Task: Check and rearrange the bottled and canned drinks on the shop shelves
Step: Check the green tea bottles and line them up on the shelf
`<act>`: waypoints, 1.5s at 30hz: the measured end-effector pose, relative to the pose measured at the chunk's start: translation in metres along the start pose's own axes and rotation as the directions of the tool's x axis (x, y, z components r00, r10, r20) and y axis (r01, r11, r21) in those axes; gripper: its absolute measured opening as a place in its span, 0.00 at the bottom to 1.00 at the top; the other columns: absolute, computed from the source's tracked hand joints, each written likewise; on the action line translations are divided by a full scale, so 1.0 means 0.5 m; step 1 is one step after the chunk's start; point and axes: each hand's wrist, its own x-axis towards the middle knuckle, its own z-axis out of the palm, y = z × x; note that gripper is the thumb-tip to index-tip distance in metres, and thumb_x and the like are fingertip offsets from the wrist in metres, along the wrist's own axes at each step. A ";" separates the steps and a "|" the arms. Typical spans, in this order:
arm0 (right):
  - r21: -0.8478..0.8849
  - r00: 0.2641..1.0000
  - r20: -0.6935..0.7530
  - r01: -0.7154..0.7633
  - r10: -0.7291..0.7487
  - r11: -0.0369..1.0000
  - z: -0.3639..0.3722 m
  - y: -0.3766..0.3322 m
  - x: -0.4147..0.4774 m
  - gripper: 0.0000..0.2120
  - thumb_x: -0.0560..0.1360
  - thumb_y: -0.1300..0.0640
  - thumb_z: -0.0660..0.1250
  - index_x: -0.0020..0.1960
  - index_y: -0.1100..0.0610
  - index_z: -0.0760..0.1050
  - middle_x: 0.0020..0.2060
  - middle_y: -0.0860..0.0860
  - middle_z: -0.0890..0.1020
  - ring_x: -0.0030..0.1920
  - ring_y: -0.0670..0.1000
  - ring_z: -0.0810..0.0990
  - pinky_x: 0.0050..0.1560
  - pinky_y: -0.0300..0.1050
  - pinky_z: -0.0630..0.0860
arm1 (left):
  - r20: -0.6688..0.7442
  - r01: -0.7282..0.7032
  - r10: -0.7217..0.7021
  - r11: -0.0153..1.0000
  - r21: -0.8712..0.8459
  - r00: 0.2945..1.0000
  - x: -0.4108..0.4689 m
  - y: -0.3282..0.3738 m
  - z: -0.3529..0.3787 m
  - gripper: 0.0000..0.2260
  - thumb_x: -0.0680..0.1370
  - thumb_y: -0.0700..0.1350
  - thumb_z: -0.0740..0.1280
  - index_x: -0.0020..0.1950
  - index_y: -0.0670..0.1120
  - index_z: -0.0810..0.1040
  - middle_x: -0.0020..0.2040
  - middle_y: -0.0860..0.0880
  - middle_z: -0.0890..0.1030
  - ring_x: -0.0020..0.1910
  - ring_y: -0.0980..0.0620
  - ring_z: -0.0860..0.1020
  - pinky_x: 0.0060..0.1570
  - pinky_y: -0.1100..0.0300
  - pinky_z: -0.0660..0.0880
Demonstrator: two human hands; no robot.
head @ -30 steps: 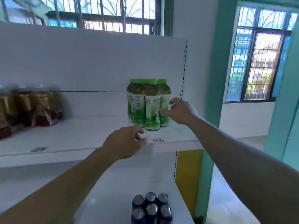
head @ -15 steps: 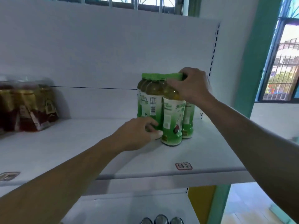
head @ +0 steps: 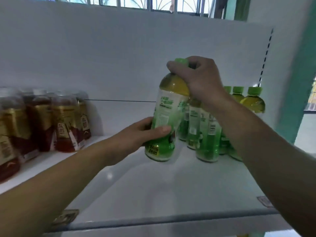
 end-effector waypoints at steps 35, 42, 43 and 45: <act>0.238 0.794 0.587 -0.359 0.161 0.902 0.135 0.127 -0.099 0.27 0.74 0.39 0.64 0.71 0.45 0.71 0.60 0.44 0.84 0.61 0.47 0.82 0.66 0.56 0.75 | -0.272 -0.038 0.003 0.992 -0.123 0.962 0.010 -0.131 -0.108 0.30 0.64 0.47 0.76 0.65 0.48 0.73 0.55 0.49 0.85 0.54 0.53 0.84 0.55 0.61 0.79; 0.225 0.878 0.464 -0.243 0.116 0.943 0.138 0.152 -0.121 0.27 0.69 0.51 0.76 0.67 0.51 0.75 0.54 0.49 0.86 0.54 0.49 0.86 0.59 0.53 0.81 | -0.233 -0.018 0.034 0.997 0.071 0.972 0.006 -0.139 -0.096 0.30 0.65 0.54 0.78 0.66 0.56 0.74 0.59 0.57 0.82 0.58 0.60 0.80 0.56 0.62 0.77; 0.220 0.889 0.443 -0.236 0.119 0.947 0.140 0.152 -0.122 0.30 0.65 0.48 0.77 0.65 0.51 0.76 0.53 0.49 0.86 0.53 0.50 0.86 0.58 0.53 0.82 | -0.270 -0.013 0.040 0.995 0.101 0.962 0.007 -0.139 -0.090 0.31 0.64 0.55 0.79 0.65 0.57 0.75 0.58 0.58 0.82 0.57 0.61 0.80 0.55 0.62 0.77; 0.211 0.893 0.434 -0.227 0.117 0.951 0.140 0.154 -0.122 0.30 0.62 0.45 0.77 0.62 0.51 0.78 0.53 0.48 0.86 0.52 0.49 0.86 0.57 0.53 0.82 | -0.317 -0.029 0.052 0.997 0.078 0.947 0.010 -0.140 -0.088 0.32 0.63 0.53 0.82 0.64 0.54 0.75 0.56 0.54 0.84 0.56 0.56 0.81 0.55 0.59 0.79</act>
